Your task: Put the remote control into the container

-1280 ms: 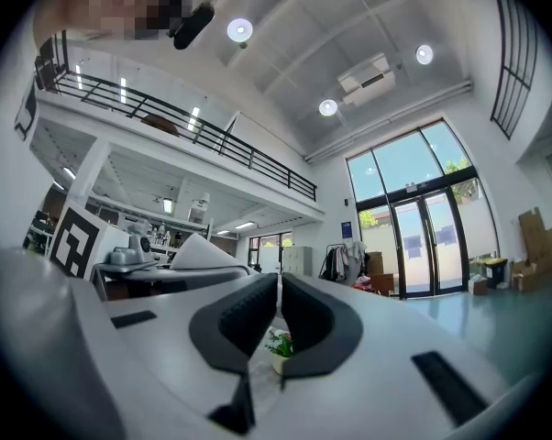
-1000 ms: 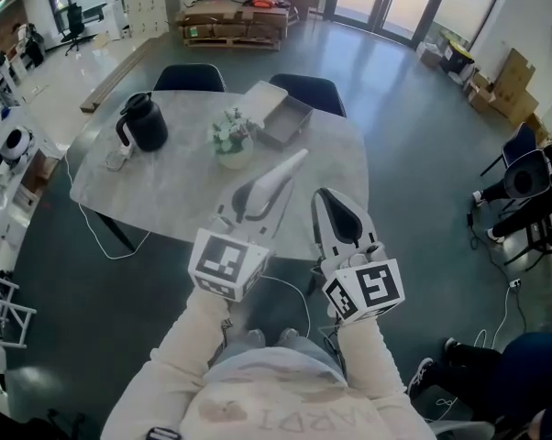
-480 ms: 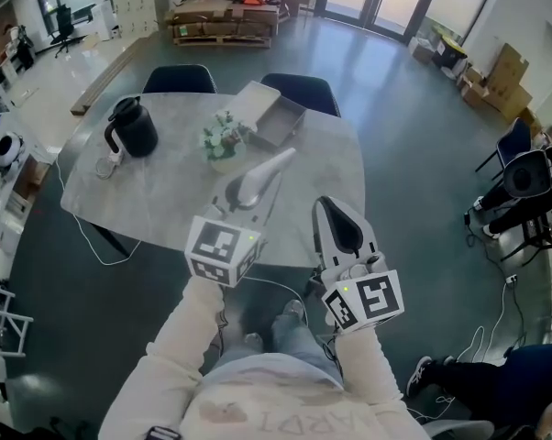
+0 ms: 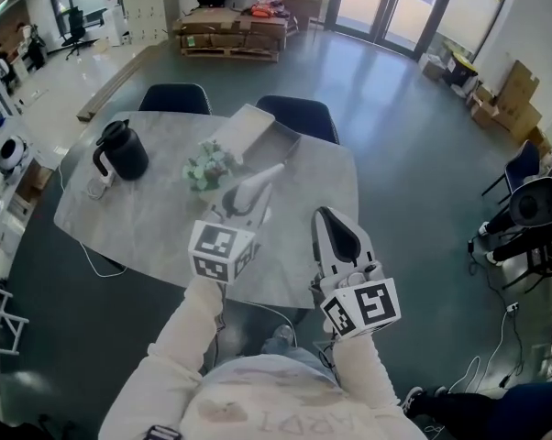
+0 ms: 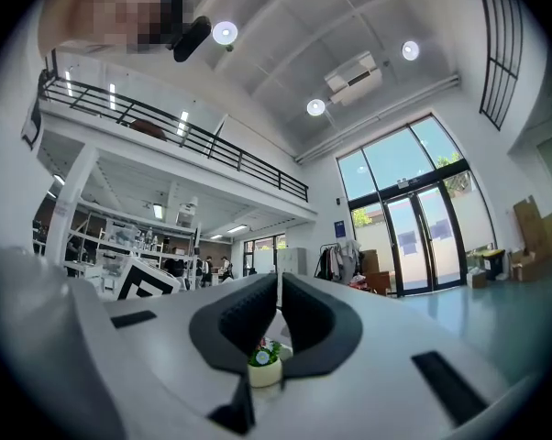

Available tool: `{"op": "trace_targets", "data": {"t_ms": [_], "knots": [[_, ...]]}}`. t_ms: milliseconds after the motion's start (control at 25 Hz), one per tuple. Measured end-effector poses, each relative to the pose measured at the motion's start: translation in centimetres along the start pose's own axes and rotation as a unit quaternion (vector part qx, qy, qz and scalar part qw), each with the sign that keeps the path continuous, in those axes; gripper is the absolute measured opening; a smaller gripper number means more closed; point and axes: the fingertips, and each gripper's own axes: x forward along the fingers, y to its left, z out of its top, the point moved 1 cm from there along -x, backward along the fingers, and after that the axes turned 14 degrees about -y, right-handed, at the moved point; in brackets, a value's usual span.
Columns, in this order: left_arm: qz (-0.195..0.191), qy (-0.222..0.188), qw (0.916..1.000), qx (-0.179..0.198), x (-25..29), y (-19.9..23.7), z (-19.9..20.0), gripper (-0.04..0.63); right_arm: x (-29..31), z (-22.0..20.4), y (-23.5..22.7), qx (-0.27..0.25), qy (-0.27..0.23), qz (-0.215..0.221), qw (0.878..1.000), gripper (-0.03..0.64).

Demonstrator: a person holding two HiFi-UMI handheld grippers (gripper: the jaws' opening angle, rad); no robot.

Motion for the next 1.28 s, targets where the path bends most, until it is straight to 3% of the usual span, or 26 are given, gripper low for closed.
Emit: {"op": "trace_targets", "data": {"t_ms": [280, 480, 920, 1280], "knots": [[0.036, 0.018, 0.9991, 0.012, 5.3, 1.2, -3.2, 0.115, 1.8, -0.7, -5.0, 0.005, -0.001, 0.037, 0.999, 0.018], [0.046, 0.043, 0.9978, 0.023, 8.3, 2.4, -5.2, 0.115, 2.9, -1.7, -7.1, 0.015, 0.001, 0.041, 0.999, 0.018], [0.031, 0.091, 0.9951, 0.019, 13.8, 5.5, -9.5, 0.115, 6.2, -3.3, -10.1, 0.014, 0.013, 0.013, 1.0, 0.018], [0.017, 0.125, 0.9913, 0.038, 17.4, 8.8, -13.6, 0.115, 9.4, -5.0, -11.4, 0.007, 0.021, -0.006, 1.0, 0.018]]}}
